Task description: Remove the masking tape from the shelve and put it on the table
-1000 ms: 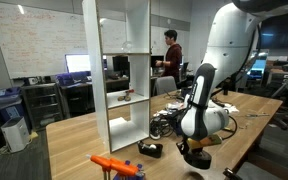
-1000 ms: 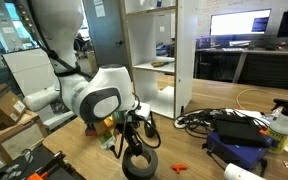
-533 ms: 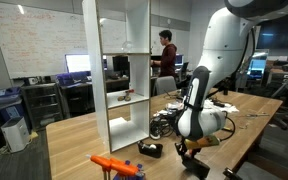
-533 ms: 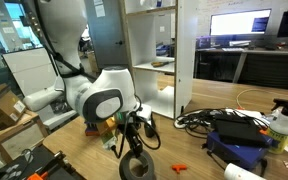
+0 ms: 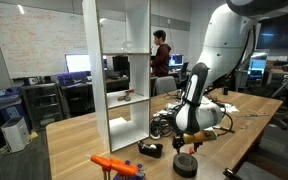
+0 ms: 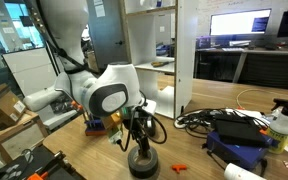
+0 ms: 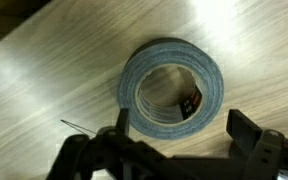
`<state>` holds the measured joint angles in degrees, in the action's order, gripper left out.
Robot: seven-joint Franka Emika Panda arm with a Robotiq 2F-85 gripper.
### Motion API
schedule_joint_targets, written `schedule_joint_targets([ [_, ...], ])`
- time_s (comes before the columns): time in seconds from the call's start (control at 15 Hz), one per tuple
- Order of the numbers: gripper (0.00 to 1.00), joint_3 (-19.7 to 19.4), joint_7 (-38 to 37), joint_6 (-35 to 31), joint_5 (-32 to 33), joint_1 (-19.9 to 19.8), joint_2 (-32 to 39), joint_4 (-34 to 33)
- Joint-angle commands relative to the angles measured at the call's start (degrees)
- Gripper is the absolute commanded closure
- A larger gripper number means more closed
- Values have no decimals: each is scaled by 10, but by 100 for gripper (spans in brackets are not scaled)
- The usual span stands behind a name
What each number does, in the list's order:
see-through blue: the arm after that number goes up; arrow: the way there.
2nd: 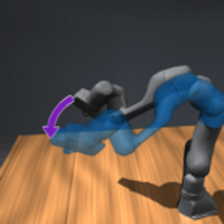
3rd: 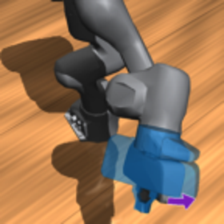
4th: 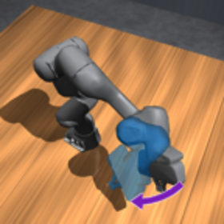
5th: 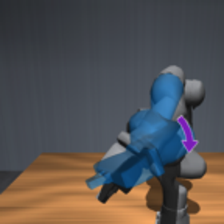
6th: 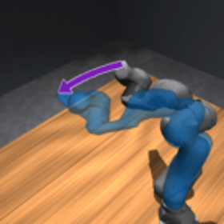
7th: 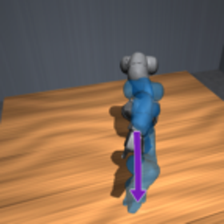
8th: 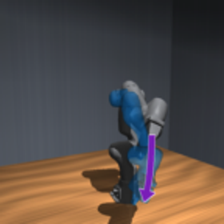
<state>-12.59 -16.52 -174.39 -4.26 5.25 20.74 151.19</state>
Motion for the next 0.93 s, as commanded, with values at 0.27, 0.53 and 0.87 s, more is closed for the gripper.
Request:
schedule_joint_targets([
  [0.27,0,-96,-171,215,169,100,-207,20],
  [0.53,0,31,-201,377,162,34,-337,26],
  [0.87,0,131,-118,550,27,33,-498,28],
])
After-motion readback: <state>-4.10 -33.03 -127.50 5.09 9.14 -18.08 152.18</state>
